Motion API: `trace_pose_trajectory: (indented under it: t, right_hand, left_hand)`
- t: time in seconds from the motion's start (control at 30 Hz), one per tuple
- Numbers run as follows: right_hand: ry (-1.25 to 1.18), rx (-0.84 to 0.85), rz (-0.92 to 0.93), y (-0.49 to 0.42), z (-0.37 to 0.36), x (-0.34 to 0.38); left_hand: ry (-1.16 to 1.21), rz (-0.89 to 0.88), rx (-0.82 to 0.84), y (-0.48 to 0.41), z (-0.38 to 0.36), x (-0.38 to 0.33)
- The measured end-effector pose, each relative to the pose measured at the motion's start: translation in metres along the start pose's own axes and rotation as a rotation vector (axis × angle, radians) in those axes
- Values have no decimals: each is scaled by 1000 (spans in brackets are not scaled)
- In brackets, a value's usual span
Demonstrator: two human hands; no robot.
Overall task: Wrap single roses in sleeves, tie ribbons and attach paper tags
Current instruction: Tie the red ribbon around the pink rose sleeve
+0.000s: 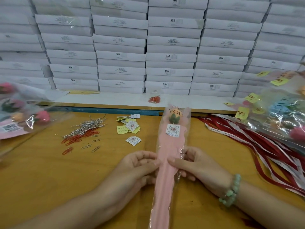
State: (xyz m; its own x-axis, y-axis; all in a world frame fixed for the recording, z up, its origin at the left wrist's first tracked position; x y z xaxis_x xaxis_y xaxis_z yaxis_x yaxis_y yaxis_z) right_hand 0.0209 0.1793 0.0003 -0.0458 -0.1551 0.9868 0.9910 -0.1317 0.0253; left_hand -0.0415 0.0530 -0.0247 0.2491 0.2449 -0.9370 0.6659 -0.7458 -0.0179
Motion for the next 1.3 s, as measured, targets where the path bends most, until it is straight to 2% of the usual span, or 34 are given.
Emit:
trace_pose_trajectory:
  t: [0.17, 0.3, 0.6, 0.93, 1.1, 1.3]
  right_hand:
    - [33, 23, -28, 2, -1, 1]
    - [51, 19, -15, 3, -2, 1]
    - [74, 36, 32, 3, -5, 2]
    - [9, 65, 43, 2, -4, 1]
    - [-79, 142, -10, 0, -5, 0]
    - [-138, 336, -153, 5, -6, -4]
  left_hand:
    - [-15, 89, 174, 0, -9, -1]
    - [-17, 115, 243, 2, -13, -3]
    - [-132, 89, 192, 3, -12, -3]
    - [-93, 109, 141, 0, -8, -1]
    - [-73, 76, 139, -2, -8, 0]
    - [-30, 41, 153, 0, -8, -1]
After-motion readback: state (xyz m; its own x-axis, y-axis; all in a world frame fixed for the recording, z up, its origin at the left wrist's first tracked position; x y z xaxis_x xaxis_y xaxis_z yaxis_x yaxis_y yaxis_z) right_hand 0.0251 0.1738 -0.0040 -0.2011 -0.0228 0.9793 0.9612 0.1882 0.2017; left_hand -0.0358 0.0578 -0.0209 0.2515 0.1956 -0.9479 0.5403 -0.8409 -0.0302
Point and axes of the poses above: each hand's wrist, its own y-axis away from the middle knuckle, its own z-axis out of the back of the hand, x = y × z, the point moved 7 cm from there along -y, towards the middle knuckle, and after that the axes turned 4 degrees about -z, right-handed, at the moved point
